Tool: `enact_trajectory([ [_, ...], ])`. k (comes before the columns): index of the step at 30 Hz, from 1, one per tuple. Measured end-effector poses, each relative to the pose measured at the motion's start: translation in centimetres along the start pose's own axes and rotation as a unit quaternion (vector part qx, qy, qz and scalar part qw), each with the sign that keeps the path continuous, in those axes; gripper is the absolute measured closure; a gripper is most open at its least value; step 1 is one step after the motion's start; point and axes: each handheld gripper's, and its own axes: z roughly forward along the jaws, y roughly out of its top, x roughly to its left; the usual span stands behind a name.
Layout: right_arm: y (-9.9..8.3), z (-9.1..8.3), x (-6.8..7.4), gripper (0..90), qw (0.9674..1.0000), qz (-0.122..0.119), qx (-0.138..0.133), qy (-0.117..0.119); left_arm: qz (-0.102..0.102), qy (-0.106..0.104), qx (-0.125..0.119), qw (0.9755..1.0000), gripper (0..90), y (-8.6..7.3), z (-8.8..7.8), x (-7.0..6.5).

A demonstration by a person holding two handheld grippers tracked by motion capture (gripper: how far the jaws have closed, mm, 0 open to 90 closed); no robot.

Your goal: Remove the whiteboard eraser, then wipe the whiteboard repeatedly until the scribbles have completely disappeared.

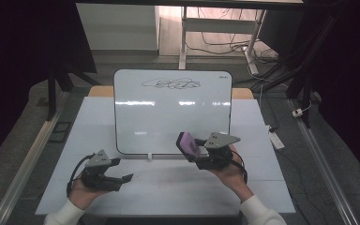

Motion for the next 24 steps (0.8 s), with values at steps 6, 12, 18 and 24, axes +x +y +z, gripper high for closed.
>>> enact_trajectory([
  [6,0.4,-0.7,-0.1,39.4,0.9987,-0.002,-0.025,-0.044,-0.015,0.017,-0.008,0.9997,19.3,-0.8,-0.4,0.6],
  [12,1.6,-1.6,-0.6,39.4,0.9943,-0.009,-0.045,-0.096,-0.012,0.018,-0.009,0.9997,18.2,-0.6,-0.3,0.7],
  [18,4.9,-1.6,-2.3,39.3,0.9853,-0.022,-0.057,-0.160,-0.014,0.016,-0.007,0.9997,18.0,-0.9,-0.1,0.8],
  [24,8.3,-1.0,-4.7,39.4,0.9704,-0.013,-0.053,-0.235,-0.015,0.015,-0.008,0.9998,17.9,-0.9,-0.1,1.0],
])
